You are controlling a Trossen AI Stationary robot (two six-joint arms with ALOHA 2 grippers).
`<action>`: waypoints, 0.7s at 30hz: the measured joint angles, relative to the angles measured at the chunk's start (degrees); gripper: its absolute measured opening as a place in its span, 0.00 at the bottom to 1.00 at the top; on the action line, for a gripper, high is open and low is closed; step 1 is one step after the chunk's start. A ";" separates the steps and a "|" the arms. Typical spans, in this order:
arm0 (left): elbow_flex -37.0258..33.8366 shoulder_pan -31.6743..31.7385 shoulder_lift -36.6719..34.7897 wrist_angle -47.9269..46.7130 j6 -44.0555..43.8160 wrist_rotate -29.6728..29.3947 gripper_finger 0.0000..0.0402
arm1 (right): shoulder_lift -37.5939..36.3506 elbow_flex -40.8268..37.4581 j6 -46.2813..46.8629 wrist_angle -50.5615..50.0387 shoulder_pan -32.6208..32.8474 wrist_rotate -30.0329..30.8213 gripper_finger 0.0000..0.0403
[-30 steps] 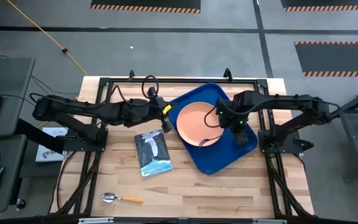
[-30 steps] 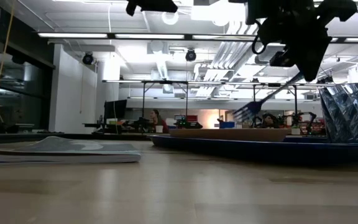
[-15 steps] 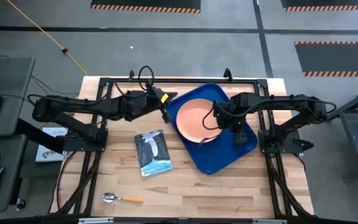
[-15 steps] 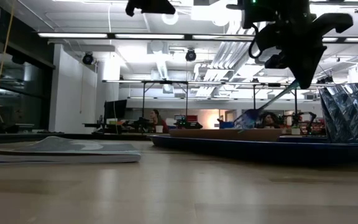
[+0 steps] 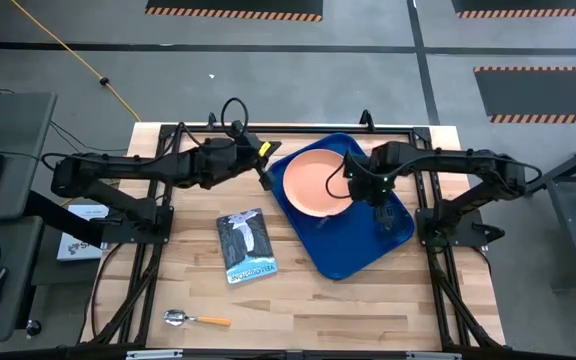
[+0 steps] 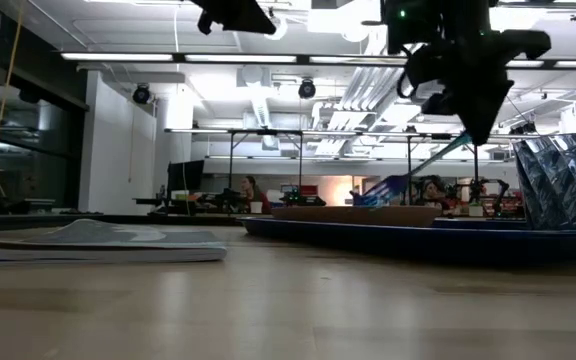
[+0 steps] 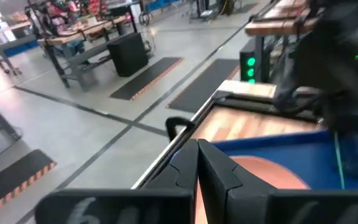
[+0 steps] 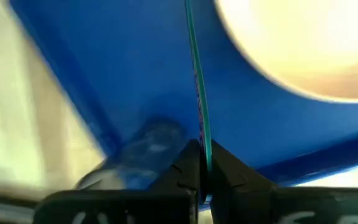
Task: Pick and place plate/cup/fork/spoon on tray
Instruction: Put the iridescent fork on the right side of the brown plate on the blue tray
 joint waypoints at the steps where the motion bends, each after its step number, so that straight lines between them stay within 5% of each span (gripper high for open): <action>1: 0.02 -0.02 -0.10 0.21 -0.23 0.59 0.00 | 0.00 0.00 -0.32 -0.83 -1.06 -1.96 0.00; 10: 0.03 -0.47 -0.07 1.05 -4.69 7.59 0.00 | 0.34 -0.08 -2.12 -2.16 -9.17 -10.17 0.00; 21: -8.22 -3.45 -0.66 14.80 -5.70 8.33 0.00 | 0.37 -6.49 -2.27 -1.20 -9.57 -16.21 0.00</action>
